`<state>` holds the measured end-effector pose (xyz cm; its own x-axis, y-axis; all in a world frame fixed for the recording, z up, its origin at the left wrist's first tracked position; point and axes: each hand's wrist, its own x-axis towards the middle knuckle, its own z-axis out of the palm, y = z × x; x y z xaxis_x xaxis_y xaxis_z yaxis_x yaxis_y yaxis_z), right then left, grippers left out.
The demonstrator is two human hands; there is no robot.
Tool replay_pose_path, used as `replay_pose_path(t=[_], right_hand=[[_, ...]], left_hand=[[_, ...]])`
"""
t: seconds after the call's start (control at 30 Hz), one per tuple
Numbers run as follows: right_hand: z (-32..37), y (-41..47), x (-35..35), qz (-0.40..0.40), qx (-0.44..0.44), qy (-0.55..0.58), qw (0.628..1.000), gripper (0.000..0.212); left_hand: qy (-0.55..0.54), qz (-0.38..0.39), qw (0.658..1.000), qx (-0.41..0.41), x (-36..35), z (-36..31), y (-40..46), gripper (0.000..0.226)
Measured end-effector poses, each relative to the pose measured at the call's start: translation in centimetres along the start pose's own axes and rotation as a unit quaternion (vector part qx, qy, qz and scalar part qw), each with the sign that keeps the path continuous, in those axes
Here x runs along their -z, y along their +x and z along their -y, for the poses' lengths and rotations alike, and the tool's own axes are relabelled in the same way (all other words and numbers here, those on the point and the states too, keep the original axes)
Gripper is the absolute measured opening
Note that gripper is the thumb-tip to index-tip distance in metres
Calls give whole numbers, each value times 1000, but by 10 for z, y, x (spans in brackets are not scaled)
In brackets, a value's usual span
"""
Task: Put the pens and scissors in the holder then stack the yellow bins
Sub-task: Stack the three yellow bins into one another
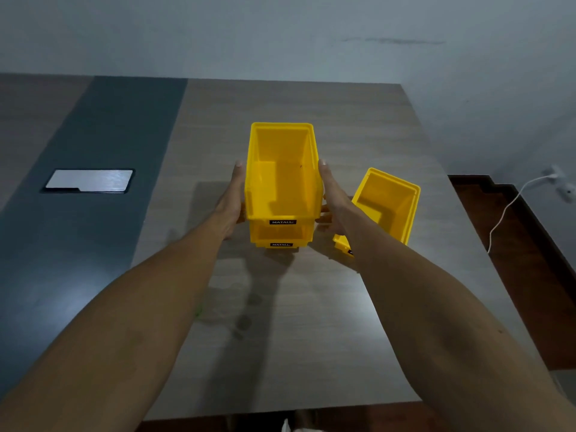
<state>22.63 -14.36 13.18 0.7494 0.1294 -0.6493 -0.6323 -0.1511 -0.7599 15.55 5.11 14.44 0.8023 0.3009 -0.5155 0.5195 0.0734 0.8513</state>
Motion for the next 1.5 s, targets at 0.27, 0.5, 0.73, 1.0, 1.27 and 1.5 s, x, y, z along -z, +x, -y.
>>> replay_pose_path(t=[0.27,0.5,0.73,1.0,1.27,1.5], right_hand=[[3,-13,16,-190,109,12,976,83],[-16,-12,77,-269,152,-58,949,36],[-43,-4,154,-275,129,-183,935,47],[-85,34,193,-250,95,-231,935,42],[-96,39,206,-213,130,-179,952,18],[-16,-4,201,-222,250,-100,937,24]], left_hand=[[164,-133,944,-253,-22,-58,15,49],[183,-26,936,-299,-113,-58,5,49],[221,34,936,-272,-203,-30,13,50],[309,27,941,-134,-238,39,54,38],[287,19,952,-104,-239,57,61,25],[238,3,949,-206,-226,-23,26,19]])
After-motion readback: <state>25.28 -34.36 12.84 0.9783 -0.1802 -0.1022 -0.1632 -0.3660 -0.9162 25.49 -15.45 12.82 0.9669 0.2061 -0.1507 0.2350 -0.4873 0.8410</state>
